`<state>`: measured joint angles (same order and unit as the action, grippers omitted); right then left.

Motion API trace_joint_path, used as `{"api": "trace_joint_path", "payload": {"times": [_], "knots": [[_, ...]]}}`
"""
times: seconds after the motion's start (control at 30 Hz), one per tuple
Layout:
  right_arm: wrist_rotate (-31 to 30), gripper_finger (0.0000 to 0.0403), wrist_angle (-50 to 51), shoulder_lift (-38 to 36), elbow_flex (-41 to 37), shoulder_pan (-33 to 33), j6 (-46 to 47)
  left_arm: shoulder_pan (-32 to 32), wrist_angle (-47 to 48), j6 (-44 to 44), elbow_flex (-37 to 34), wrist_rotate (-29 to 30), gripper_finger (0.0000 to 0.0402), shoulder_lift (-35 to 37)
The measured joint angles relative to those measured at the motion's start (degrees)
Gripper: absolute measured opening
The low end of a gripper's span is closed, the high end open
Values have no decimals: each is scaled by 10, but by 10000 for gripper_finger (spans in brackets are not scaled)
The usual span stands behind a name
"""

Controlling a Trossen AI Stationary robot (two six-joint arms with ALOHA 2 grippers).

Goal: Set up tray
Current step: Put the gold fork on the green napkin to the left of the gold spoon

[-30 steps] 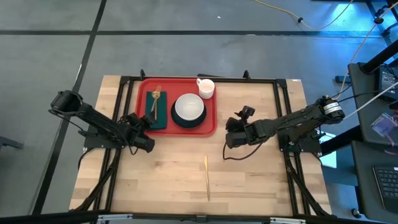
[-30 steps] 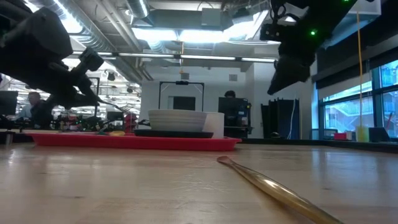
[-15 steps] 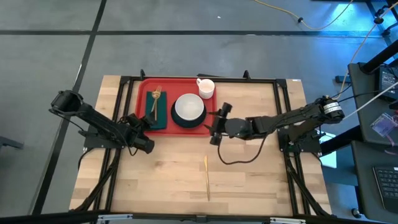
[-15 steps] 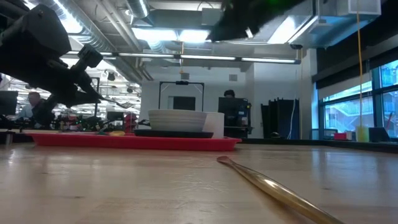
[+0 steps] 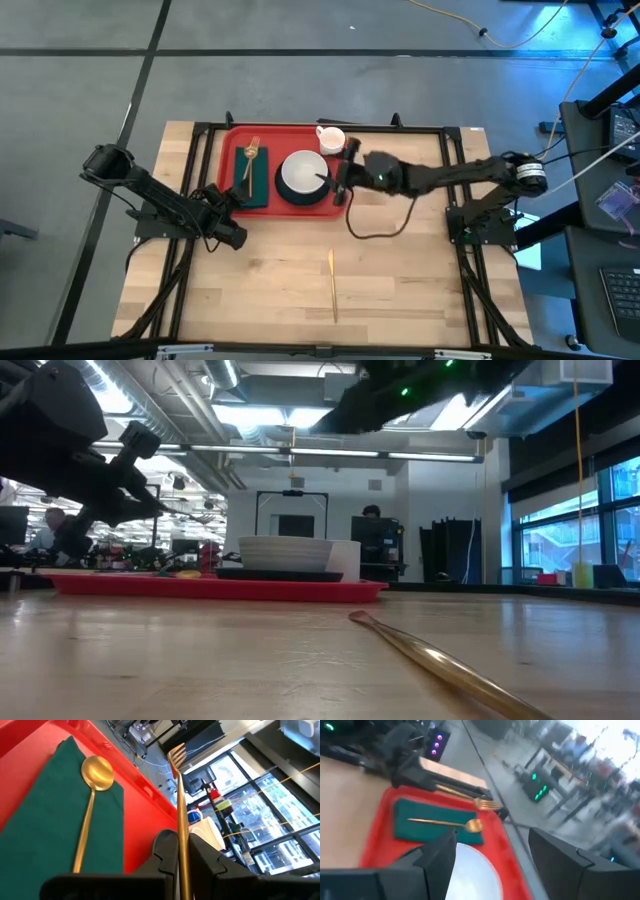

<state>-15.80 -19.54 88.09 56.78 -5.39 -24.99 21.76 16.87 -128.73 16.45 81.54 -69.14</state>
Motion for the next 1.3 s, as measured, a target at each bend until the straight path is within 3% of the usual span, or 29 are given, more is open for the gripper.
{"api": "trace_joint_path", "payload": {"times": [0.2,0.33,0.4,0.53,0.6,0.73,0.93,1.13,1.3], "knots": [[28,248,-163,60,6,-79,-186,-2,-4,5,0,37,23,0],[77,248,-307,109,11,-109,-191,-2,-38,2,0,50,22,0],[114,248,-295,130,35,-118,-98,-2,-75,0,0,50,24,0],[192,240,-177,175,133,-126,222,0,-131,12,0,55,24,0],[231,233,-119,203,192,-127,310,1,-149,16,0,55,22,0],[273,218,-3,259,323,-123,347,6,-159,37,0,58,21,0],[333,197,187,326,473,-124,501,10,-159,49,0,85,22,0],[410,181,169,377,501,-134,627,10,-159,73,0,85,22,0],[438,174,110,418,500,-138,715,10,-159,81,0,85,22,0]]}}
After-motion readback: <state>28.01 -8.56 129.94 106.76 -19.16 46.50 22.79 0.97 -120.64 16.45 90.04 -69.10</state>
